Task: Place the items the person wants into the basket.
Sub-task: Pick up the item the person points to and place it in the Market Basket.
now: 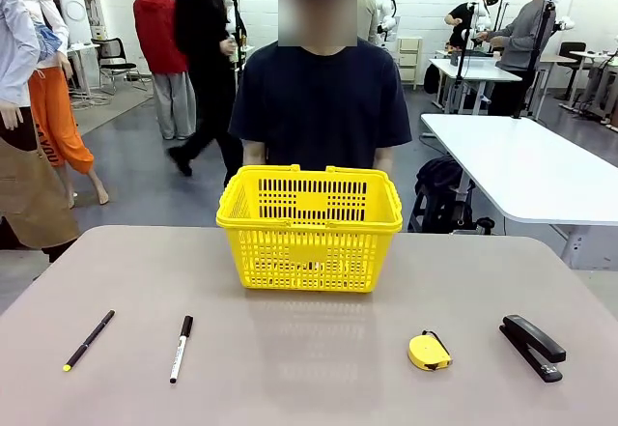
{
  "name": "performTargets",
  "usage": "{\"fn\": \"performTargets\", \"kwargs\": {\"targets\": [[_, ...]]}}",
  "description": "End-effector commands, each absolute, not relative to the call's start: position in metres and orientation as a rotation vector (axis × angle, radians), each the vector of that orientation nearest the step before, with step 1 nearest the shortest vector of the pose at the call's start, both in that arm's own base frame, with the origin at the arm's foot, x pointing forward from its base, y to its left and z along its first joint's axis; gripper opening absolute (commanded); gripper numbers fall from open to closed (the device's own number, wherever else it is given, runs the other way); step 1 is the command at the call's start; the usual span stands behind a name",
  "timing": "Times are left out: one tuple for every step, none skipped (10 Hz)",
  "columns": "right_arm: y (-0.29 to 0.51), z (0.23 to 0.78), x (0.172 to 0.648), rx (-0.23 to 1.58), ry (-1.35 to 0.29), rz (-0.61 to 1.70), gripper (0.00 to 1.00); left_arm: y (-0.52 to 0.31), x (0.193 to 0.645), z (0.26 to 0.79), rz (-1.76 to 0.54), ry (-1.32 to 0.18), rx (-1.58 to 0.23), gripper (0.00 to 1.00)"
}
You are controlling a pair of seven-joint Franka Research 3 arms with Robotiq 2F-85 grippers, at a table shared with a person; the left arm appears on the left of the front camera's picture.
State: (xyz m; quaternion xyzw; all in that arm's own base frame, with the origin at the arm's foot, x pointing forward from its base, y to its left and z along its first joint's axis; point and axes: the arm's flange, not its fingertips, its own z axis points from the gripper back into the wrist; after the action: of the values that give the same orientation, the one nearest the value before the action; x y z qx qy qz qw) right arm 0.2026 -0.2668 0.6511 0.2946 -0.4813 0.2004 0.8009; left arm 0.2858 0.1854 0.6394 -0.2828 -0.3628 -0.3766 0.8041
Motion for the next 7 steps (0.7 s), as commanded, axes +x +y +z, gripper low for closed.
{"fn": "performTargets", "kwargs": {"targets": [[-0.2664, 0.6524, 0.2041, 0.643, -1.057, 0.447, 1.0, 0.1819, 0.2857, 0.6411, -0.813, -0.755, -0.593, 1.0], [-0.2664, 0.6524, 0.2041, 0.643, -1.057, 0.447, 1.0, 0.1819, 0.2857, 0.6411, -0.813, -0.755, -0.593, 1.0], [-0.2664, 0.6524, 0.2041, 0.643, -1.057, 0.447, 1.0, 0.1819, 0.2857, 0.6411, -0.813, -0.755, -0.593, 1.0], [-0.2664, 0.6524, 0.2041, 0.643, -1.057, 0.447, 1.0, 0.1819, 0.2857, 0.6411, -0.813, -0.755, -0.593, 1.0], [-0.2664, 0.6524, 0.2041, 0.643, -1.057, 0.447, 1.0, 0.1819, 0.2857, 0.6411, -0.813, -0.755, -0.593, 1.0], [-0.2664, 0.6524, 0.2041, 0.643, -1.057, 0.447, 1.0, 0.1819, 0.2857, 0.6411, -0.813, -0.755, -0.593, 1.0], [-0.2664, 0.6524, 0.2041, 0.643, -1.057, 0.447, 1.0, 0.1819, 0.2857, 0.6411, -0.813, -0.755, -0.593, 1.0]]}}
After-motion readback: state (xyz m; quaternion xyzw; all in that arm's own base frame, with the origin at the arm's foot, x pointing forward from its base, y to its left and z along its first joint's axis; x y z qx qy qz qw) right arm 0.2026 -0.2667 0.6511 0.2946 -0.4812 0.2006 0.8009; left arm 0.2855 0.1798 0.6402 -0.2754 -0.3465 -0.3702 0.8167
